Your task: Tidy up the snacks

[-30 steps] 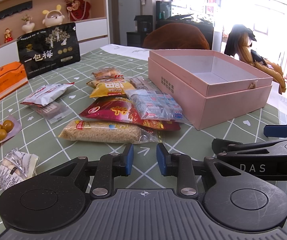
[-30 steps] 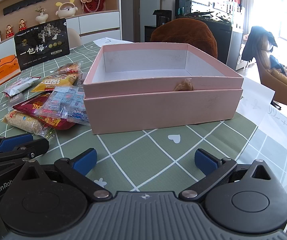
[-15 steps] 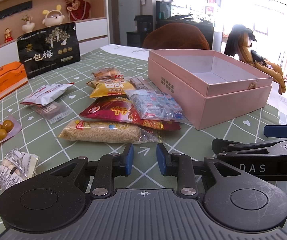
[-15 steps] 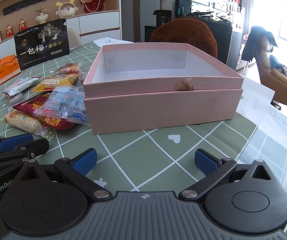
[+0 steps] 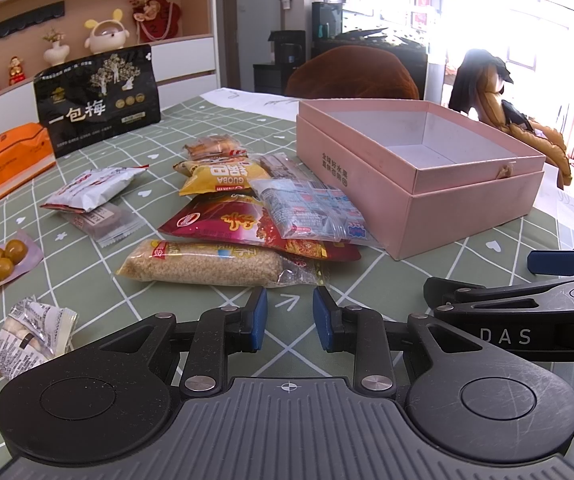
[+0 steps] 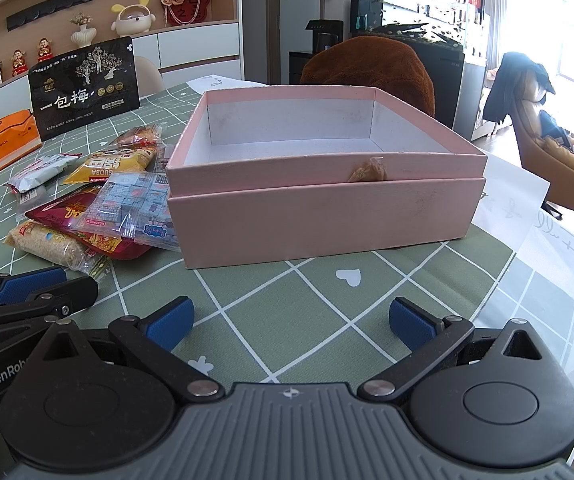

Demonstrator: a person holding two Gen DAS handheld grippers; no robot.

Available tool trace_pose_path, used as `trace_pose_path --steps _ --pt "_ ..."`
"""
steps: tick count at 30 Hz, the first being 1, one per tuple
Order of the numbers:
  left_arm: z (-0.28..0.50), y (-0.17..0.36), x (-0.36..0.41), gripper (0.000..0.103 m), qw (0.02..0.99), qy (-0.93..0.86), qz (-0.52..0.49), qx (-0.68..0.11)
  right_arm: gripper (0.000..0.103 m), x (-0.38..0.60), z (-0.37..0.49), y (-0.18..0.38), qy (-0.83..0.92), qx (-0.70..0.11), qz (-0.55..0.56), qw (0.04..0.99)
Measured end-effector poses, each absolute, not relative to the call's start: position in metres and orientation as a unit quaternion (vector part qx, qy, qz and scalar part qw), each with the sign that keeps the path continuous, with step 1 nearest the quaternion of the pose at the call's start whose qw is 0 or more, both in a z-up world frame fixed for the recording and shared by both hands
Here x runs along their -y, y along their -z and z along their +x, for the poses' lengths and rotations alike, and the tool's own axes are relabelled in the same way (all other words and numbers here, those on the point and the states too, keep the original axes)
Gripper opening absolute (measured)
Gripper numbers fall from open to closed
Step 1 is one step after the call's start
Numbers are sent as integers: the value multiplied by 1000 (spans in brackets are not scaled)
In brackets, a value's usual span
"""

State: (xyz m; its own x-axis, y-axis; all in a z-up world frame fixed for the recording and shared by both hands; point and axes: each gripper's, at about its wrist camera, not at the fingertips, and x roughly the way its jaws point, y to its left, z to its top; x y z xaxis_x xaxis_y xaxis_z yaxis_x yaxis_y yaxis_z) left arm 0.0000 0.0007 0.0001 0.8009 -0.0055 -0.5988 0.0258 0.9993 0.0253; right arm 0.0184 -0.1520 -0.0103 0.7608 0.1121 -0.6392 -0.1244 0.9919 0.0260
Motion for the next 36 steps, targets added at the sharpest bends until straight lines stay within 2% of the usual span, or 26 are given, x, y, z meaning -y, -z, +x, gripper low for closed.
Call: trace_pose_path --steps 24,31,36 --pt "-1 0 1 31 949 8 16 -315 103 153 18 11 -64 -340 -7 938" --pt "-5 -26 -32 30 938 25 -46 -343 103 152 34 0 -61 -425 -14 903" --pt "15 -58 -83 30 936 -22 -43 -349 102 140 50 -6 -97 -465 -37 879"
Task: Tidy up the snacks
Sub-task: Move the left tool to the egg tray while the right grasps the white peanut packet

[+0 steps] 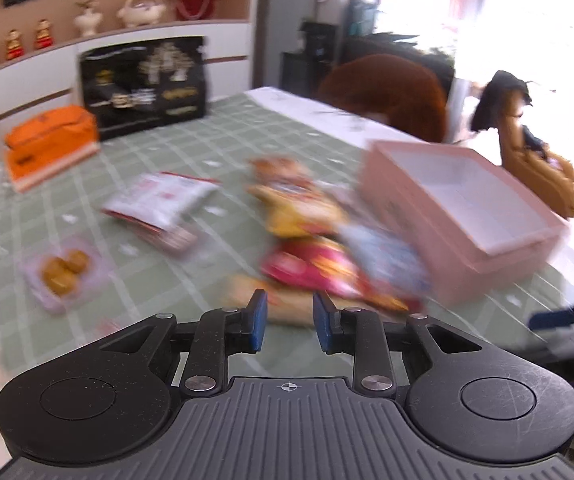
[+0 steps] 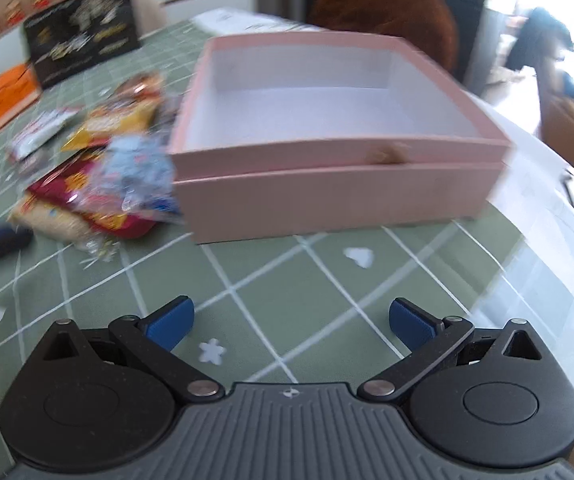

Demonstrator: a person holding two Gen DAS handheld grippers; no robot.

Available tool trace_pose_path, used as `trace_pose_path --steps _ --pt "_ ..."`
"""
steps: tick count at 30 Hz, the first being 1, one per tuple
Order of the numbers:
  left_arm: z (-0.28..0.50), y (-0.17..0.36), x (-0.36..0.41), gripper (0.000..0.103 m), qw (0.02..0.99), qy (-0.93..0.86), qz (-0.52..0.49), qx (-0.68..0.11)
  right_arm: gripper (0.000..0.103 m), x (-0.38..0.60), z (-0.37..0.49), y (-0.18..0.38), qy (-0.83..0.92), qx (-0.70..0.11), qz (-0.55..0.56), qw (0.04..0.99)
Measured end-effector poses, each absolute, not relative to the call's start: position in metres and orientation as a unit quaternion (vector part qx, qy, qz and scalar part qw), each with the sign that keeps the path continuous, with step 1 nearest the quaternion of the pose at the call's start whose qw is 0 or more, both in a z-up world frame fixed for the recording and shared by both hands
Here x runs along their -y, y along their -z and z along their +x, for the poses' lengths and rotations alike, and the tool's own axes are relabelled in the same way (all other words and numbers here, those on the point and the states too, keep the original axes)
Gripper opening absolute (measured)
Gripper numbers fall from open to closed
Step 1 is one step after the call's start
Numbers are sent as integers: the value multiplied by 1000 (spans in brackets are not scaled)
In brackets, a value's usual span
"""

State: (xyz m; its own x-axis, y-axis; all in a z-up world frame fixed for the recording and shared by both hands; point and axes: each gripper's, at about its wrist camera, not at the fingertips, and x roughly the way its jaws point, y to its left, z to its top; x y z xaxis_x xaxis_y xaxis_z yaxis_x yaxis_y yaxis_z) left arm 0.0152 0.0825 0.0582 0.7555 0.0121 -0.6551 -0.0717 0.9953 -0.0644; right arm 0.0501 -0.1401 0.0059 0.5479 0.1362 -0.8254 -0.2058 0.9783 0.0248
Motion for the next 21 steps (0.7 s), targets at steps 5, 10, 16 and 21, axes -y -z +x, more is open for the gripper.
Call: trace_pose_path --steps 5,10,16,21 --pt "32 -74 -158 29 917 -112 -98 -371 92 109 49 -24 -172 -454 -40 873" --pt "44 -70 -226 29 903 -163 -146 -369 92 92 45 -30 -212 -457 0 864" --pt "67 -45 -264 29 893 -203 -165 -366 92 80 40 -28 -231 -459 -26 858" --pt "60 -38 -245 29 895 -116 -130 -410 92 59 42 -33 -275 -461 -26 843"
